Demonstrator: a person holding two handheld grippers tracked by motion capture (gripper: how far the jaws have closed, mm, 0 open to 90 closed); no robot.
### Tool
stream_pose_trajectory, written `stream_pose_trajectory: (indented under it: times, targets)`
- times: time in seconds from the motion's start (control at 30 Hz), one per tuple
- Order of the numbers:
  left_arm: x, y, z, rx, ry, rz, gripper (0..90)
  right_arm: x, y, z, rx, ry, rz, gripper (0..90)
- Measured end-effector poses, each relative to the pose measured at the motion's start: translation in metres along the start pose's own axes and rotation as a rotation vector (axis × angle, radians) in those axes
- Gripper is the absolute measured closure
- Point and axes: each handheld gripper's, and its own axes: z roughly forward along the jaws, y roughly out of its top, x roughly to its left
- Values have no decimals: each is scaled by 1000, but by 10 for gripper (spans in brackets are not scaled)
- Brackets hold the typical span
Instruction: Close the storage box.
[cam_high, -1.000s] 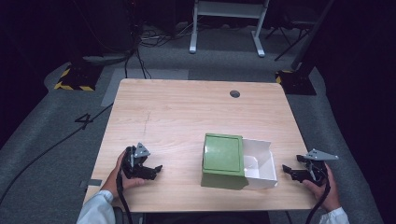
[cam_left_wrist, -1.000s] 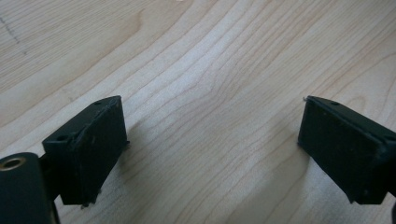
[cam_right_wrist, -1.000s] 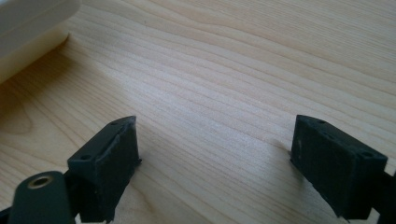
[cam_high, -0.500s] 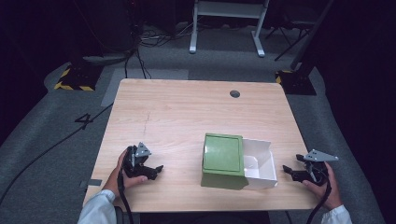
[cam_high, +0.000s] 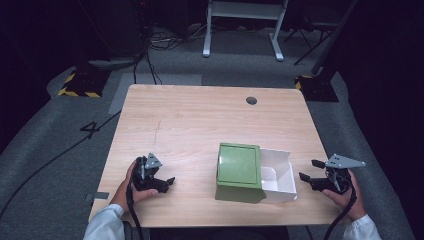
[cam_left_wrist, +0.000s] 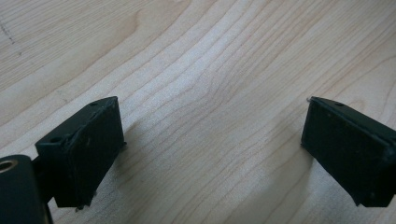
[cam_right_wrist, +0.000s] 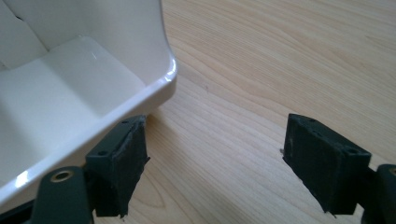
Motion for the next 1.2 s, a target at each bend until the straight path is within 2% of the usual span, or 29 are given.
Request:
stream_pose_trajectory:
  times: [0.27,0.4,0.5,0.6,0.77,0.9,0.97,1.03,1.2]
  targets:
    - [0,0,0,0,0,0,59,14,16,2,3,52,-38,245]
    - [0,0,0,0,0,0,60,23,21,8,29,99,-44,250]
    - [0,0,0,0,0,1,60,26,21,13,49,103,-51,248]
    - [0,0,0,0,0,0,60,29,20,19,67,136,-33,245]
    - [-1,0,0,2,7,-2,59,36,17,33,124,159,-39,256]
    - [-3,1,1,0,9,-10,59,42,18,40,150,141,-59,271]
    - [-4,1,1,1,10,-6,59,43,20,41,151,137,-57,302]
    - [-6,2,2,-1,8,-9,59,45,24,42,147,128,-61,391]
    - [-6,2,2,0,5,-3,59,49,31,44,160,107,-86,431]
